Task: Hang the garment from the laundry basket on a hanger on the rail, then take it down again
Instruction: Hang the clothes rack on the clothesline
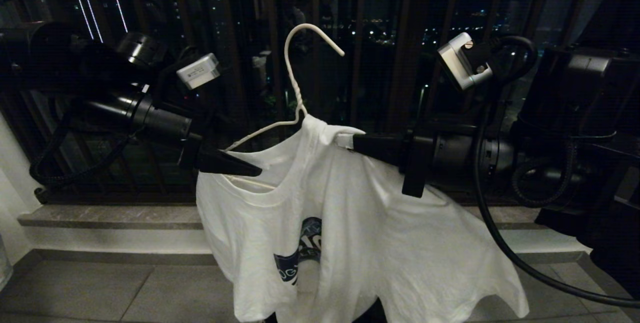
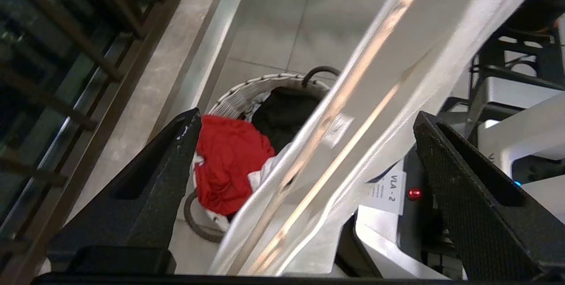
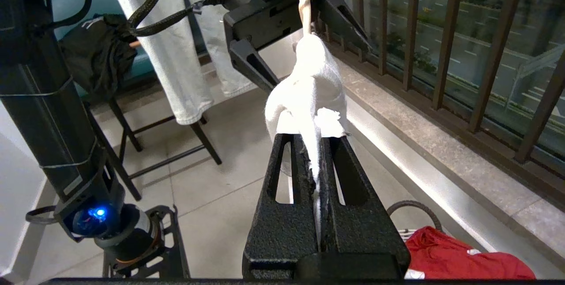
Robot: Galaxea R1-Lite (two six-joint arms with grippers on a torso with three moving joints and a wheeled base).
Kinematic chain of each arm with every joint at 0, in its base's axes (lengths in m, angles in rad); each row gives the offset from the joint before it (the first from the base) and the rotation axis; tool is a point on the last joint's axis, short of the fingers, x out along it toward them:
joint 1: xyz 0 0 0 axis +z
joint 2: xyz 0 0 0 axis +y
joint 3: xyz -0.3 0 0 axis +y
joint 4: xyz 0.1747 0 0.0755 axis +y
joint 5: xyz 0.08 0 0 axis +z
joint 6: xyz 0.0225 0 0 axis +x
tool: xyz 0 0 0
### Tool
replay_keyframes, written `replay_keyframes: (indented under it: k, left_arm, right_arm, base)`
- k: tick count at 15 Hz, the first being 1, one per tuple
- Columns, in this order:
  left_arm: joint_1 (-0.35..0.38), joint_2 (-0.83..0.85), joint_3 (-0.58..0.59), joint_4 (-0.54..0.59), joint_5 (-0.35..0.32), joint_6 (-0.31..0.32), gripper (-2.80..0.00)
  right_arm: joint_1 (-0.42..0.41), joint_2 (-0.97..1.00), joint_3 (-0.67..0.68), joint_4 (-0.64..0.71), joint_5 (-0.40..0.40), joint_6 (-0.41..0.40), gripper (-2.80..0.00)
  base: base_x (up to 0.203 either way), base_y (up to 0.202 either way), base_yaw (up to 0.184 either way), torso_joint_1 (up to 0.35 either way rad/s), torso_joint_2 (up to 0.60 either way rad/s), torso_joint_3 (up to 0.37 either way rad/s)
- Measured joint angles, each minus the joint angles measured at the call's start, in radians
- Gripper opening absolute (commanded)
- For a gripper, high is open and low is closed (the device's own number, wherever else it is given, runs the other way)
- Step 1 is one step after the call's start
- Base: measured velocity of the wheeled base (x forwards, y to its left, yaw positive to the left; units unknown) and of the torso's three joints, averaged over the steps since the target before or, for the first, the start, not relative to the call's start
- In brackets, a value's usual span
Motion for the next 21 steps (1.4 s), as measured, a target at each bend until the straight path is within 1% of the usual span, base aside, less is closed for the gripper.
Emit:
replay_keyframes:
  k: [4,7,13,14,21]
  left_arm:
    - [-0.023,-0.002,-0.022,0.0,0.0,-0.012,0.0]
    - [-0.036,0.003,-0.024,0.0,0.0,-0.011,0.0]
    - [-0.054,0.027,-0.036,-0.004,0.0,-0.013,0.0]
    - [-0.054,0.029,-0.037,-0.004,0.0,-0.012,-2.8]
    - [-0.053,0.031,-0.034,-0.004,0.005,-0.011,-2.8]
  right_arm:
    - [0.0,-0.005,0.002,0.0,0.002,0.0,-2.8]
    - [0.0,-0.009,0.008,0.0,0.024,0.0,-2.8]
    - [0.0,-0.011,0.011,0.0,0.027,0.0,-2.8]
    - [0.0,-0.011,0.011,0.0,0.027,0.0,-2.8]
    - [0.0,-0.011,0.01,0.0,0.025,0.0,-2.8]
  base:
    - [0.0,0.0,0.0,0.0,0.0,0.0]
    - [0.0,0.0,0.0,0.0,0.0,0.0]
    - [0.0,0.0,0.0,0.0,0.0,0.0]
    - [0.0,0.0,0.0,0.0,0.0,0.0]
    - [0.0,0.0,0.0,0.0,0.0,0.0]
